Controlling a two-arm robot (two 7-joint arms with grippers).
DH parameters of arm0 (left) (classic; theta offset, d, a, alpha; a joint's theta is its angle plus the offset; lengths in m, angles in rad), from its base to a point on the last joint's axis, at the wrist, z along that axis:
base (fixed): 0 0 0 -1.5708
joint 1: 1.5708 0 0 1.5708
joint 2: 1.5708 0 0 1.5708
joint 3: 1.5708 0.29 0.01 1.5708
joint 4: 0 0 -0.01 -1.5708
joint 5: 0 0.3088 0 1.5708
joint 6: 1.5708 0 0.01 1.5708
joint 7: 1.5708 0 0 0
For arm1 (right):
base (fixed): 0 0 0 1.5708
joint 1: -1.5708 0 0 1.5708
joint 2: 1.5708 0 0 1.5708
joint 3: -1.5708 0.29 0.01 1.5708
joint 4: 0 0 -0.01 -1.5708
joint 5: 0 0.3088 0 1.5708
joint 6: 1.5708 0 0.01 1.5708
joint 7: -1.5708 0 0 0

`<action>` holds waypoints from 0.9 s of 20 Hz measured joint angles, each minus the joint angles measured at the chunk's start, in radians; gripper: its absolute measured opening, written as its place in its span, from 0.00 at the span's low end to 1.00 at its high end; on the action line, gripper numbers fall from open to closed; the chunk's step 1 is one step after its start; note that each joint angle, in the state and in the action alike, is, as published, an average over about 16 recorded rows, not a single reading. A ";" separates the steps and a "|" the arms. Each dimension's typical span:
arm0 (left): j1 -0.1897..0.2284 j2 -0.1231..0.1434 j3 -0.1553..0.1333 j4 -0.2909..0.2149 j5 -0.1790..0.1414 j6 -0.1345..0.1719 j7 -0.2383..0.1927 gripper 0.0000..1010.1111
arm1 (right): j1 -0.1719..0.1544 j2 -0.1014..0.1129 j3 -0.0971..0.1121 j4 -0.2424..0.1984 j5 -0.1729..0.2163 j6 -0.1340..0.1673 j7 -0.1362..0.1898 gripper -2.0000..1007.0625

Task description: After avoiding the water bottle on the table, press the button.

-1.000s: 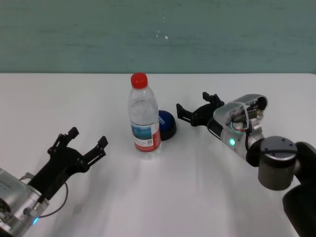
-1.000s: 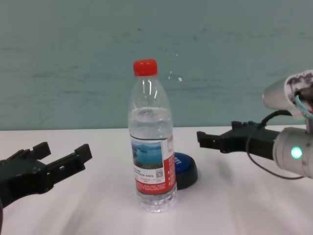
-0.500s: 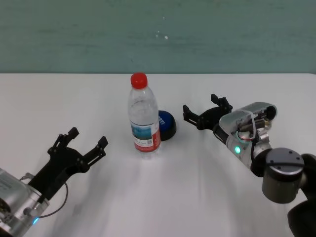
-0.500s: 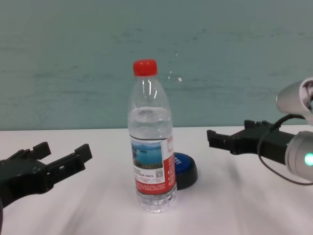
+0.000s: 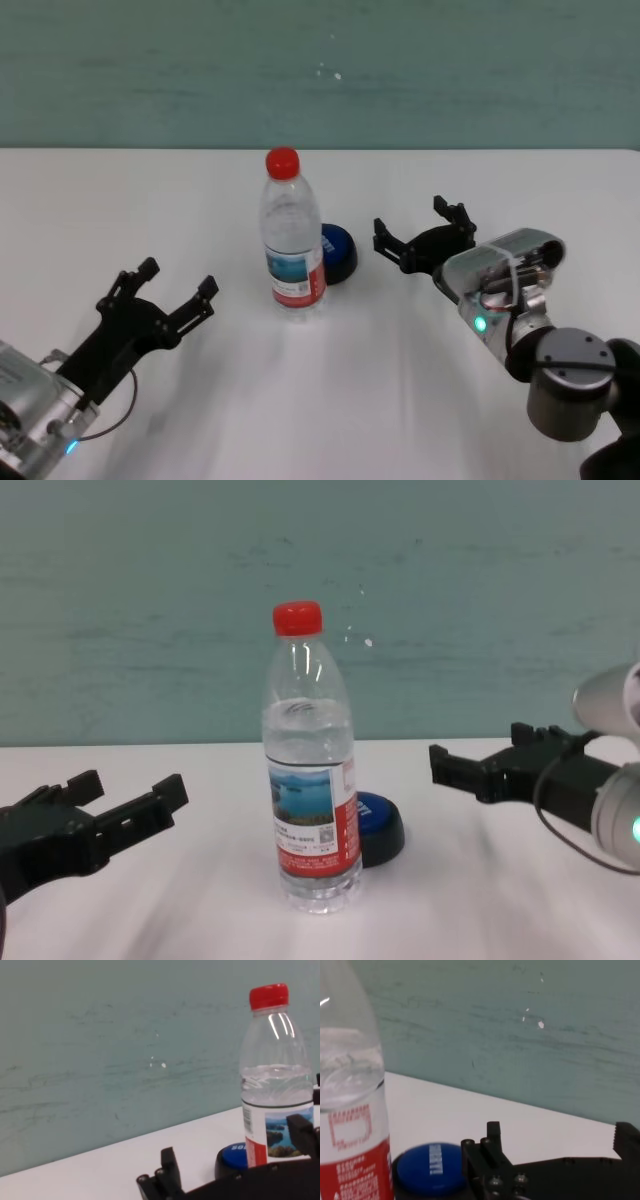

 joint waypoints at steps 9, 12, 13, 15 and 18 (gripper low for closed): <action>0.000 0.000 0.000 0.000 0.000 0.000 0.000 1.00 | -0.092 -0.022 0.015 -0.078 -0.048 -0.027 -0.040 1.00; 0.000 0.000 0.000 0.000 0.000 0.000 0.000 1.00 | -0.123 -0.029 0.021 -0.103 -0.061 -0.032 -0.049 1.00; 0.000 0.000 0.000 0.000 0.000 0.000 0.000 1.00 | -0.133 -0.031 0.023 -0.111 -0.065 -0.034 -0.052 1.00; 0.000 0.000 0.000 0.000 0.000 0.000 0.000 1.00 | -0.152 -0.035 0.026 -0.126 -0.073 -0.037 -0.056 1.00; 0.000 0.000 0.000 0.000 0.000 0.000 0.000 1.00 | -0.175 -0.042 0.030 -0.143 -0.086 -0.041 -0.060 1.00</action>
